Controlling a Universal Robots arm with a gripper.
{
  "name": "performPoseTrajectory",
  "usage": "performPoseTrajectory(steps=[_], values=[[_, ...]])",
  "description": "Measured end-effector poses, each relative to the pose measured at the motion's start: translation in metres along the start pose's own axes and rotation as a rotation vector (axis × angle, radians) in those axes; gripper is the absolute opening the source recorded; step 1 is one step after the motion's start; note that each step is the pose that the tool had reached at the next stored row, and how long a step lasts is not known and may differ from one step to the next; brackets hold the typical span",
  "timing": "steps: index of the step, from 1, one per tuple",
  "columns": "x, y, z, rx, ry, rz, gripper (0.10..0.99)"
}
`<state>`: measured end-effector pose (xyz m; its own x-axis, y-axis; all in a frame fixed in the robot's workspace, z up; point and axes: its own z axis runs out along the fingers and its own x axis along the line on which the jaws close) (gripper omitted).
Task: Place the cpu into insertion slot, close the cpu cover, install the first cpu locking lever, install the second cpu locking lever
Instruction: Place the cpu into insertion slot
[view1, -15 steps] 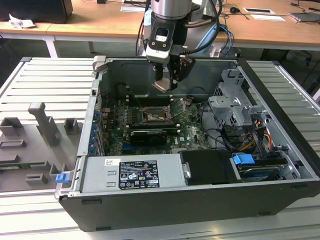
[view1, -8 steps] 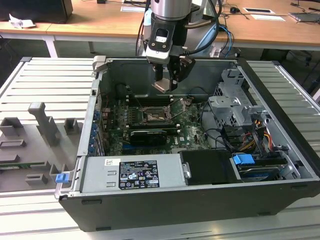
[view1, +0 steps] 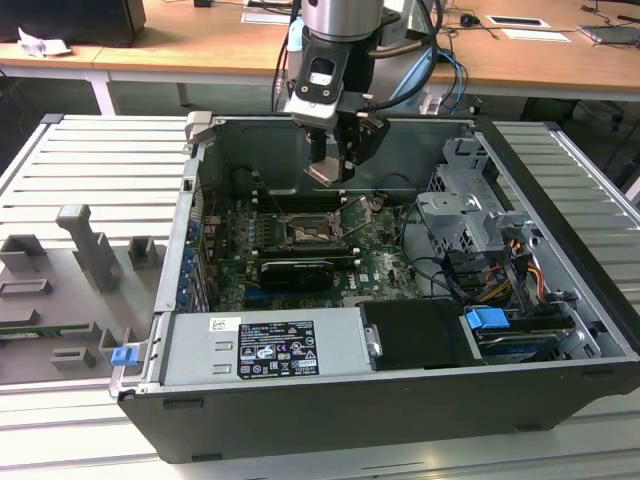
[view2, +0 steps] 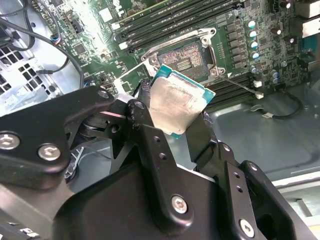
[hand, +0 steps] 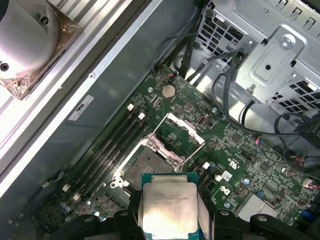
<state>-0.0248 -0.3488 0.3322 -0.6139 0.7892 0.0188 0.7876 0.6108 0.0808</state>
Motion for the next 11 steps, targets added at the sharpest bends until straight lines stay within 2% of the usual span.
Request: performPoseTrajectory(steps=[11], values=[[0.0,-0.0001,0.0013,-0.002,-0.0079,0.098,0.529]])
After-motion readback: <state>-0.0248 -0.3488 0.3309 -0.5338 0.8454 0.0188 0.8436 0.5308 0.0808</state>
